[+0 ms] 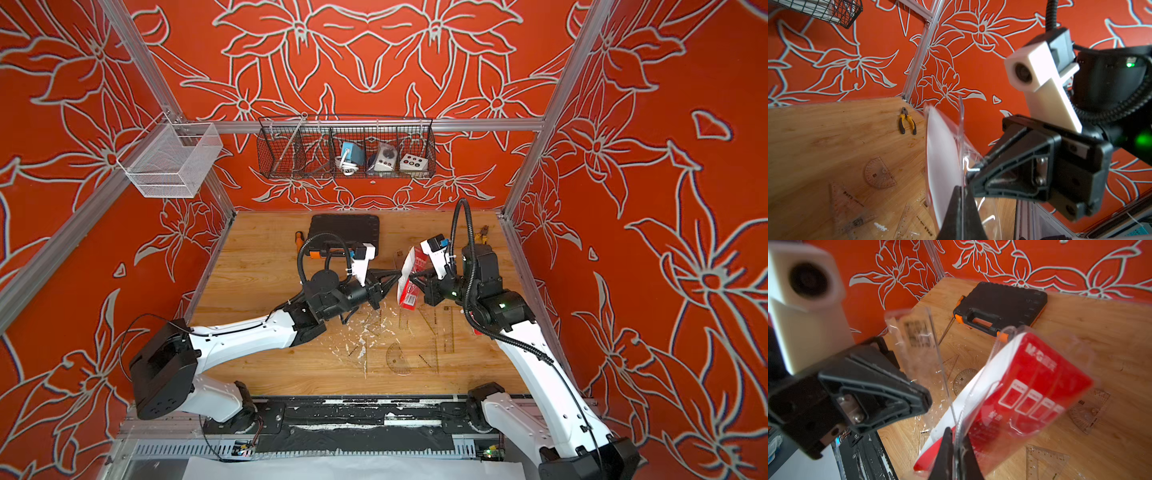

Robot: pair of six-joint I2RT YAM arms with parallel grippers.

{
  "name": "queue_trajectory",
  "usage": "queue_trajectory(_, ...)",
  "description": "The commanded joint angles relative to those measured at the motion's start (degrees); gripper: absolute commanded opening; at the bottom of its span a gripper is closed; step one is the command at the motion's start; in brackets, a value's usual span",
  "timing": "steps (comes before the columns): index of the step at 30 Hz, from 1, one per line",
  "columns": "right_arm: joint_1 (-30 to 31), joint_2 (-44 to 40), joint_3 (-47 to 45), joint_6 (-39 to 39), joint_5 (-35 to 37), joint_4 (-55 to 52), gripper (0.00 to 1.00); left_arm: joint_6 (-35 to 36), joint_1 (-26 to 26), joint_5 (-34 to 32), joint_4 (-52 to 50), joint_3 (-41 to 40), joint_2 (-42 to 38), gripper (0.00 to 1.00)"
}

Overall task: Open the ruler set and take out the ruler
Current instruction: Take out the ruler from the ruler set bag, then place the ruler set bag in the ruler set bag, then place the ruler at the center of the board.

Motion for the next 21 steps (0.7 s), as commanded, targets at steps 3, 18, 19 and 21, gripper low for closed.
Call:
queue_trajectory(3,0.0,0.9,1.6,-3.9,5.4,-7.1,0.0,-1.6,4.5,2.1,-5.6,7.7,0.2,0.0)
queue_trajectory(18,0.0,7.2,13.6,-7.2,42.6,-28.8,0.0,-11.2,19.3,21.5,-16.5,-11.6,-19.4,0.0)
queue_trajectory(19,-0.1,7.9,14.7,-7.7,45.4,-30.6,0.0,-11.6,19.8,21.8,-17.1,-14.7,-21.2,0.0)
queue_trajectory(21,-0.1,9.8,16.2,-8.5,50.4,-34.2,0.0,-12.5,20.8,22.6,-18.4,-19.5,-24.2,0.0)
